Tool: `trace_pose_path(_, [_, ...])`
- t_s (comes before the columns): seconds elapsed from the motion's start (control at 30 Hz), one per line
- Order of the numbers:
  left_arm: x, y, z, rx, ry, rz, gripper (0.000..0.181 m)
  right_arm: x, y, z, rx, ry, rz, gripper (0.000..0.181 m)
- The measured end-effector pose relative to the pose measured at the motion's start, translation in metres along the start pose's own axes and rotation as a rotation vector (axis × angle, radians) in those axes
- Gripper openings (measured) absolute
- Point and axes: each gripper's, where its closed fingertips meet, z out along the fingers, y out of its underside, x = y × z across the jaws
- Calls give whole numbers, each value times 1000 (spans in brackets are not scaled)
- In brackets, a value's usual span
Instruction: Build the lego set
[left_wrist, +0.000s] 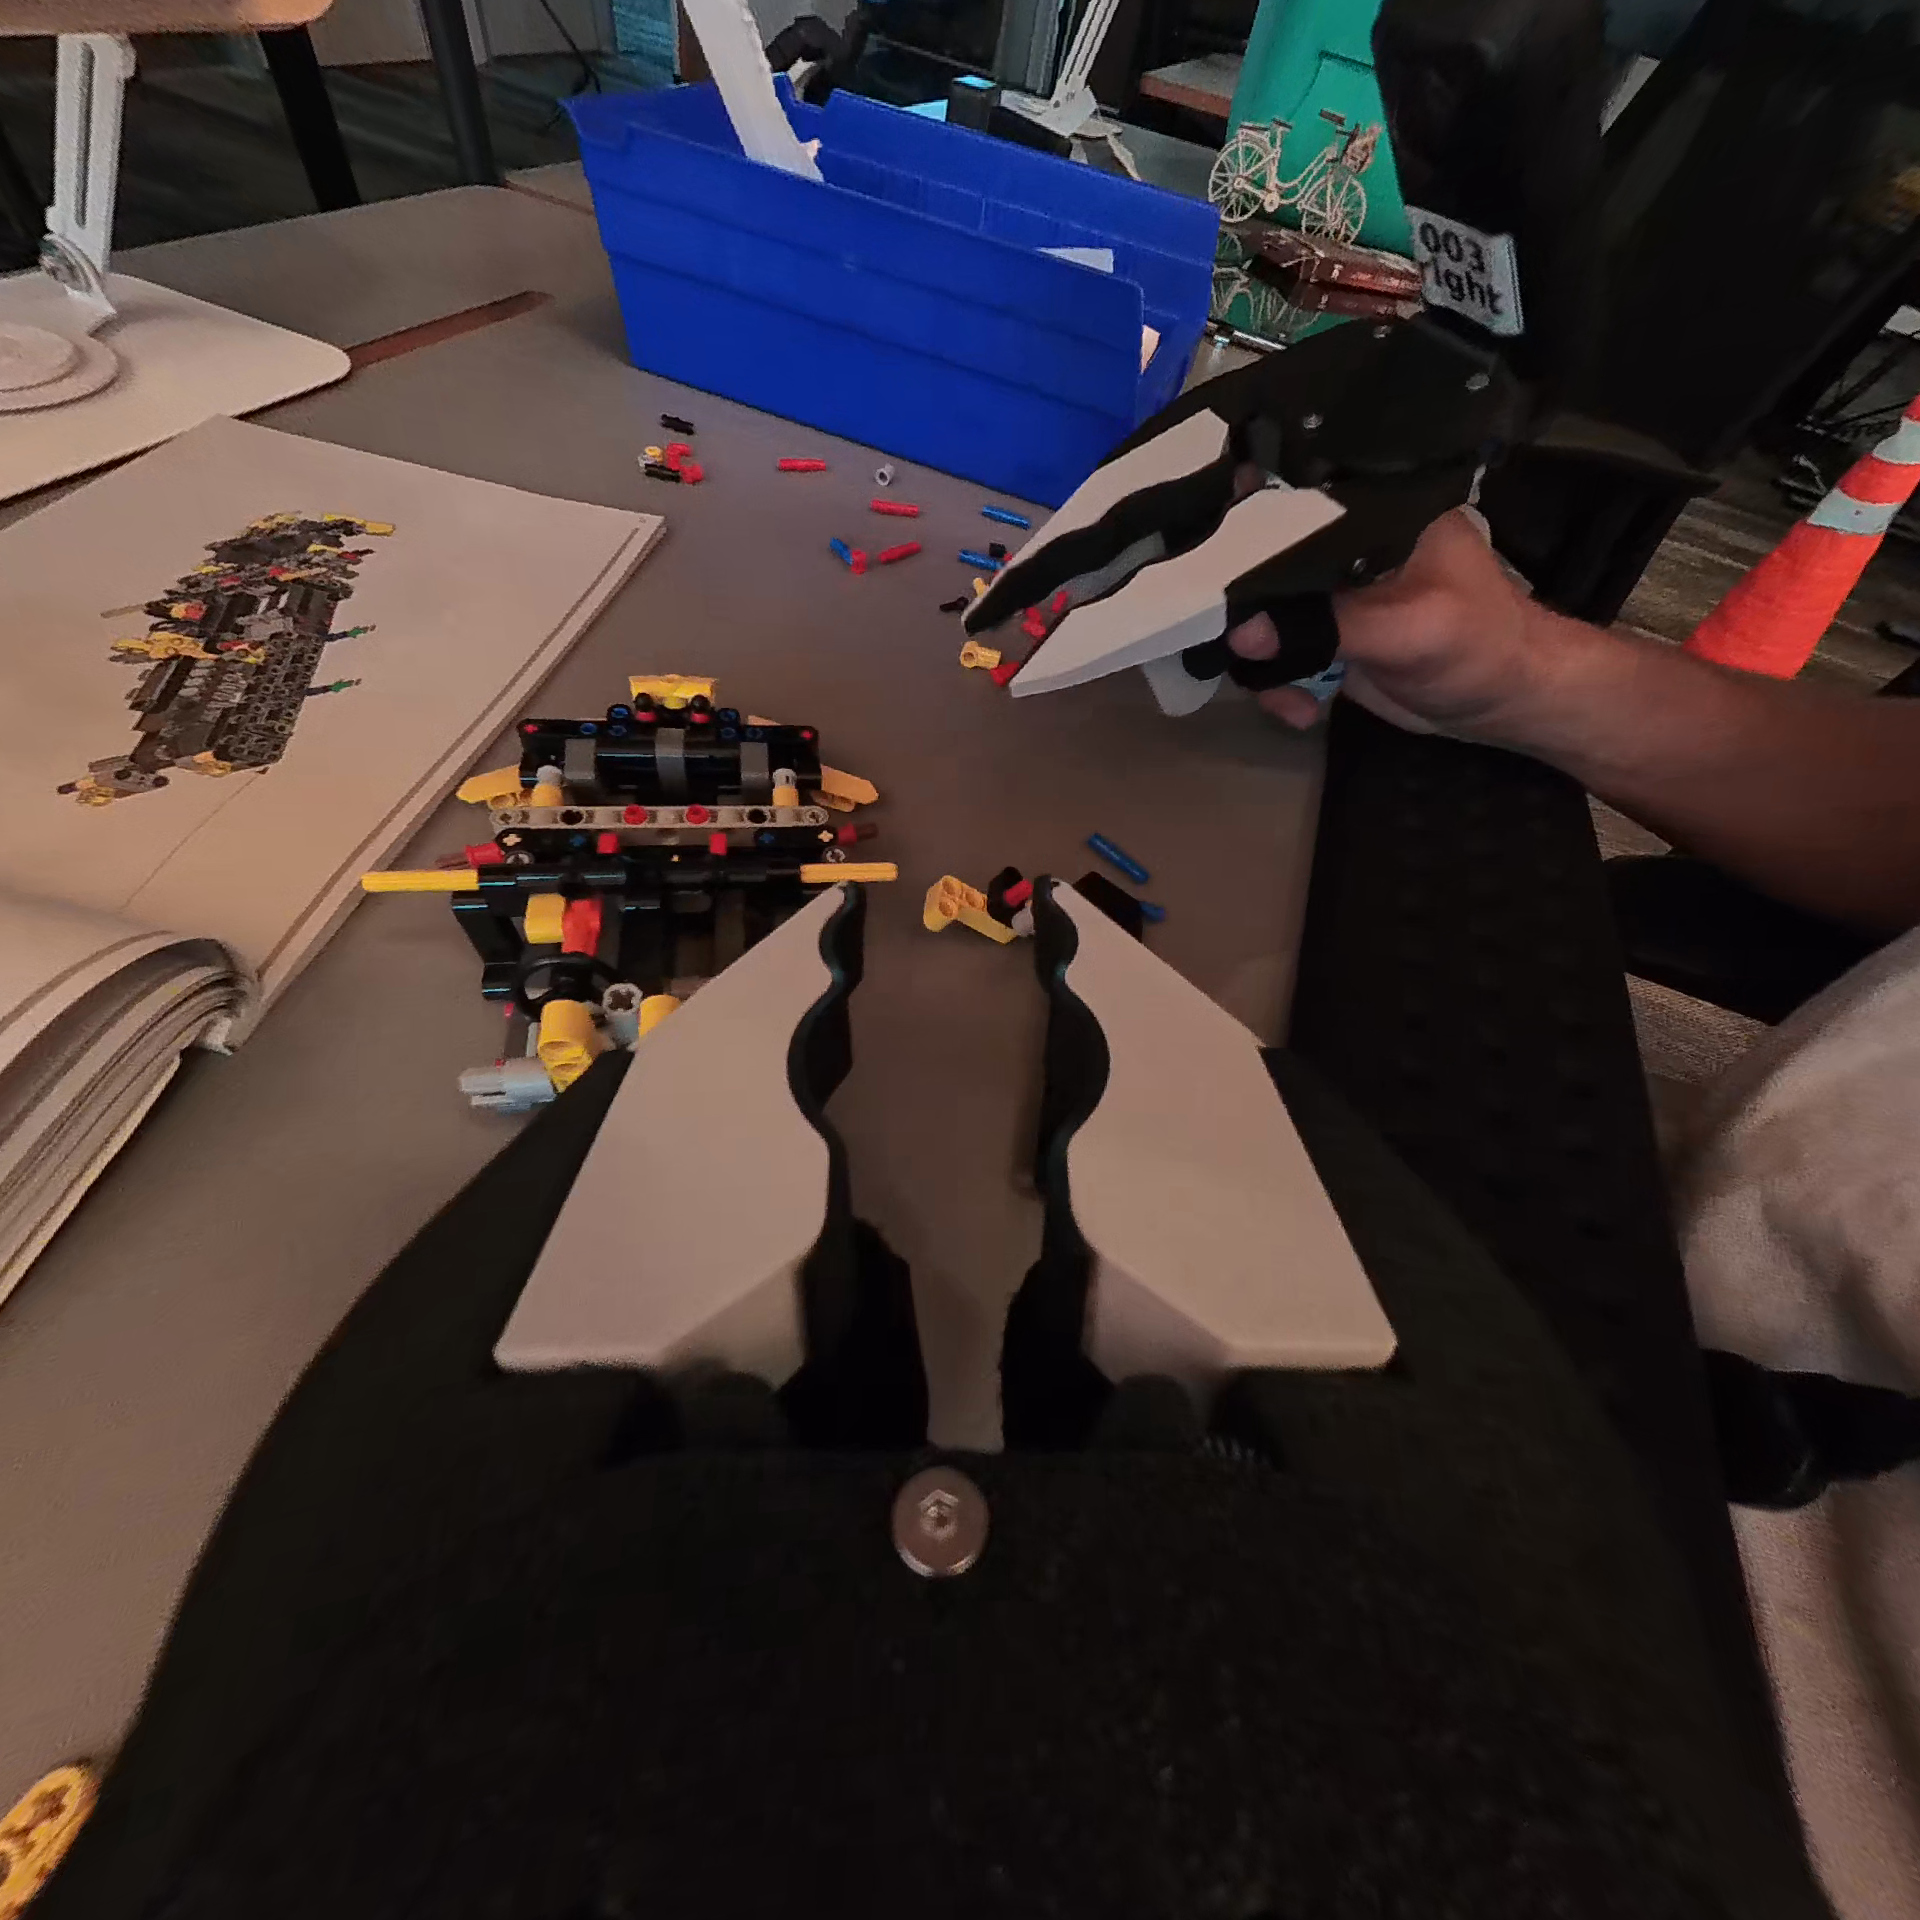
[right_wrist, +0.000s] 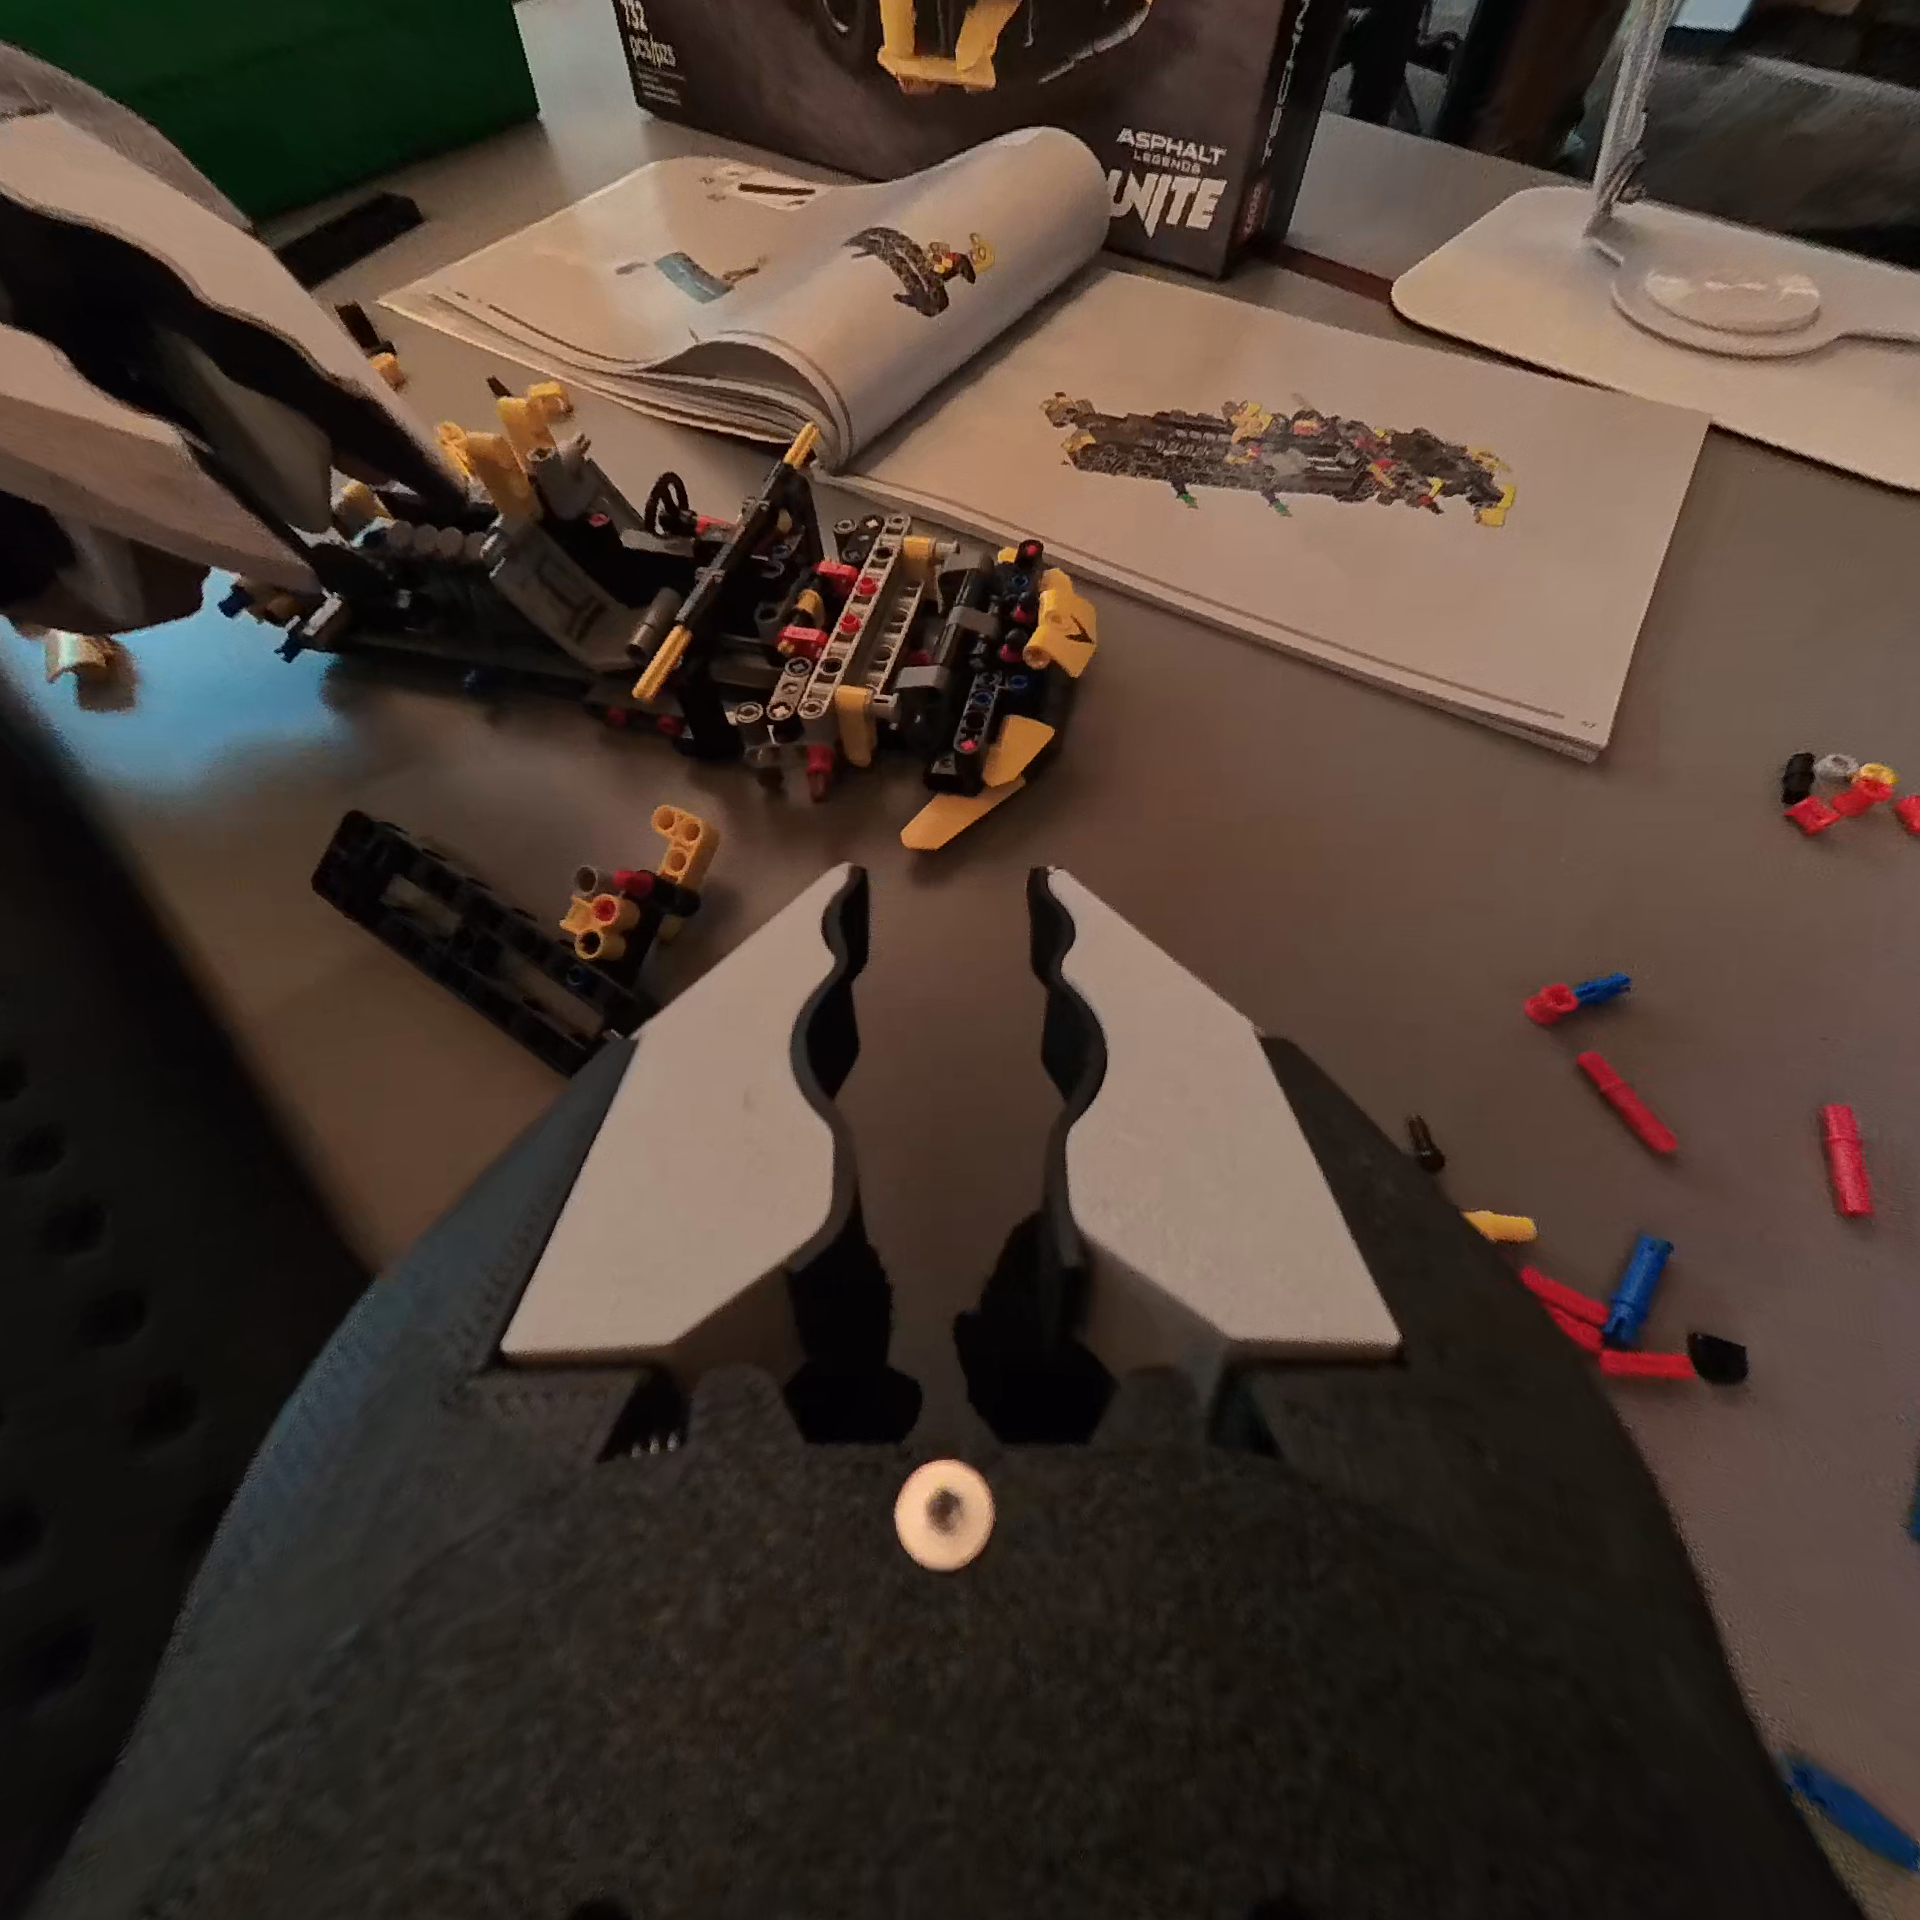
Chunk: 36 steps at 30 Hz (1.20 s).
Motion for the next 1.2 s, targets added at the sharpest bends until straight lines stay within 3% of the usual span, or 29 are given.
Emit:
trace_pose_path(0.17, [4,-3,-1,17,17,-25,34,-2,1,-6,-13,-1,25,32])
trace_pose_path(0.3, [8,-3,0,16,18,-10,34,-40,37,-26,-251,-116,38,28])
trace_pose_path(0.4, [9,-1,3,-1,10,18,34,-60,52,-36,-301,-109,34,29])
trace_pose_path(0.57, [15,3,5,-21,11,64,34,-58,52,-28,-310,-31,-15,26])
trace_pose_path(0.87, [16,9,8,-53,2,97,34,-55,56,-14,-387,-96,54,21])
trace_pose_path(1.2, [19,15,11,-85,7,124,34,-51,55,-8,-405,-64,52,18])
